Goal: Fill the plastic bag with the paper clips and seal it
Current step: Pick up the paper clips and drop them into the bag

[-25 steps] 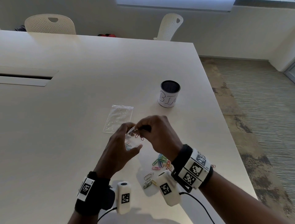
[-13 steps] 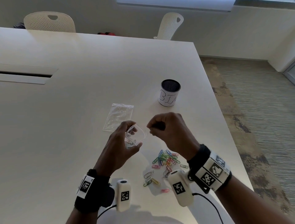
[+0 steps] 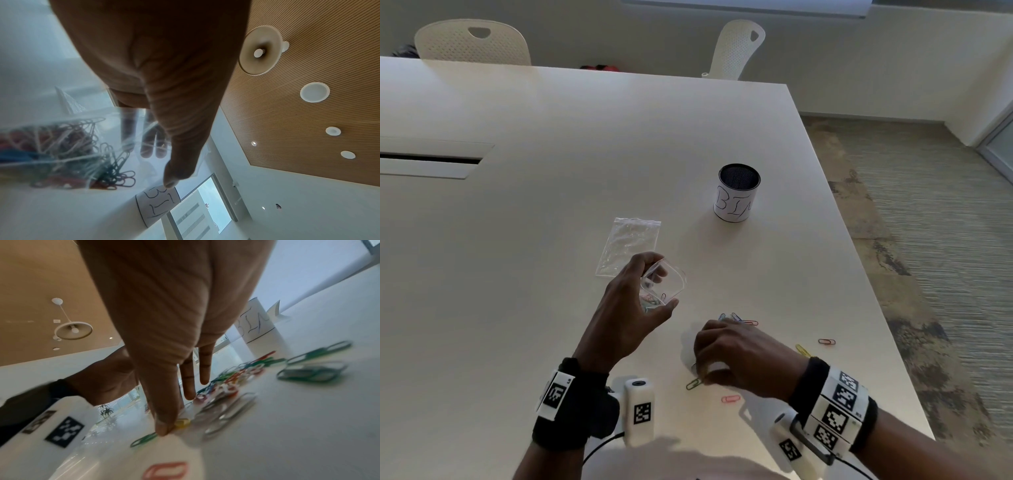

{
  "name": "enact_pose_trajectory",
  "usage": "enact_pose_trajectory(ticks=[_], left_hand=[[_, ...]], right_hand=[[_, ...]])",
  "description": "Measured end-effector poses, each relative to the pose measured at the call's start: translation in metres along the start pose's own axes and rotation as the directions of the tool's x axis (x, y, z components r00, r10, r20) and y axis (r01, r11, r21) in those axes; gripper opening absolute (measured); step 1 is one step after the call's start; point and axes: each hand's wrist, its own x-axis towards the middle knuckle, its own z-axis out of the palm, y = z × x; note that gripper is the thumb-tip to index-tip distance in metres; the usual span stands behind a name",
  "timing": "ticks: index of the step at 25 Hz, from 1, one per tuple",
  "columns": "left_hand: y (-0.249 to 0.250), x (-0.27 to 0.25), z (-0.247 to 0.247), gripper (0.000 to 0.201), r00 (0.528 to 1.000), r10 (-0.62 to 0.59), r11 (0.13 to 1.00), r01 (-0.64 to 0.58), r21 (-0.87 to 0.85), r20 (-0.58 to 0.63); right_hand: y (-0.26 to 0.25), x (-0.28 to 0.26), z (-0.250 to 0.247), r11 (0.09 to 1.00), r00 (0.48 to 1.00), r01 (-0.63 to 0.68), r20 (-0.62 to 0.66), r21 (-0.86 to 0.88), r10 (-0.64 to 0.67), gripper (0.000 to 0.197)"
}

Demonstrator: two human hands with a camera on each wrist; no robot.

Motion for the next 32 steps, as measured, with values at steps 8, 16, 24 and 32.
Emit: enact_pose_trajectory(ticks=[8, 16, 24, 32], left_hand=[[0.000, -0.001, 0.000, 0.061, 1.000, -0.017, 1.000, 0.017, -0.014, -0.004], [0.001, -0.001, 0.002, 0.060, 1.000, -0.009, 1.000, 0.009, -0.020, 0.004], [0.001, 0.000, 0.004, 0.059, 1.000, -0.009, 1.000, 0.010, -0.016, 0.018], [0.000, 0.001, 0.004, 0.059, 1.000, -0.010, 1.000, 0.010, -0.006, 0.009]], right_hand=[[0.026, -0.022, -0.031, 0.941, 0.944, -0.328, -0.061, -0.076, 0.324, 0.078], [0.024, -0.018, -0.017, 0.943, 0.943, -0.332, -0.037, -0.014, 0.331, 0.051], [0.021, -0.007, -0.009, 0.958, 0.950, -0.281, -0.154, -0.055, 0.270, 0.016], [0.045, -0.009, -0.021, 0.880, 0.858, -0.372, -0.251, 0.296, 0.447, 0.010]])
